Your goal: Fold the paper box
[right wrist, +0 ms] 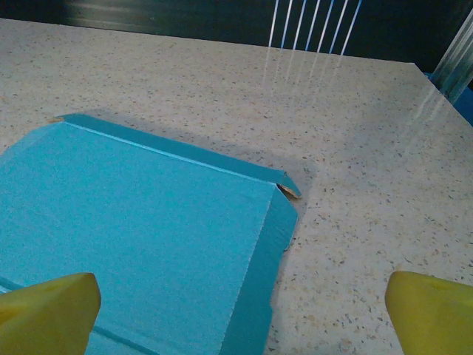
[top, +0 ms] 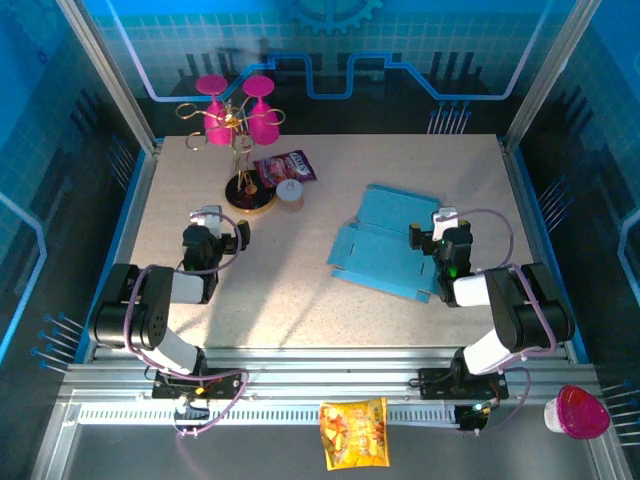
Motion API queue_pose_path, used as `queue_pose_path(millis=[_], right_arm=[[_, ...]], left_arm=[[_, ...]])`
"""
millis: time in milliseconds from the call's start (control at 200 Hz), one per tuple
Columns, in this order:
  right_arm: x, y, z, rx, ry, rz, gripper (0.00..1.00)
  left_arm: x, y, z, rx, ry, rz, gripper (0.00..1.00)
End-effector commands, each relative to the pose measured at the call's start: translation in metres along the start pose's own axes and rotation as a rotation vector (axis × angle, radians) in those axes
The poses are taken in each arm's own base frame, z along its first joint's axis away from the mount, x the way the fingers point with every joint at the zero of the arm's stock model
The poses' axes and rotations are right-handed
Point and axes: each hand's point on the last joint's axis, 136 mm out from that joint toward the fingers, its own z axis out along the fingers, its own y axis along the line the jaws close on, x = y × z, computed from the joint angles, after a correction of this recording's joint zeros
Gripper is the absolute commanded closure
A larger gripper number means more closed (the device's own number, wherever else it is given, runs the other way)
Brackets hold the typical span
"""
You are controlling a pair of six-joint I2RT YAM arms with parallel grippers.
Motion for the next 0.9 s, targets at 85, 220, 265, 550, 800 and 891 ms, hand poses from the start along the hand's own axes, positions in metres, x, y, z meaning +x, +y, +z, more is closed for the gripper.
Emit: queue_pose_path(millis=[85,220,265,550,800,891], right_arm=[[-0.012,-0.005,0.002,0.016,-0.035,0.021,0.0],[-0.012,-0.005,0.002,0.016,-0.035,0.021,0.0],[-0.012,-0.005,0.002,0.016,-0.035,0.02,0.0],[-0.012,-0.005,0.002,0.016,-0.034,0.02,0.0],[-0.014,-0.004,-0.001,0.017,-0.058,0.02,0.0],[-0.021,0.0,-0.02,0.015,-0.139,-0.003,0.0]], left_arm=[[-0.009,0.0,0.001,-0.005,-0.024,0.015,0.01],[-0.009,0.0,0.001,-0.006,-0.023,0.014,0.01],[-0.009,0.0,0.001,-0.005,-0.023,0.014,0.01],[-0.009,0.0,0.001,-0.006,-0.023,0.015,0.01],[-0.008,0.0,0.001,-0.006,-0.021,0.014,0.01],[-0.011,-0.002,-0.001,0.004,-0.031,0.017,0.01]])
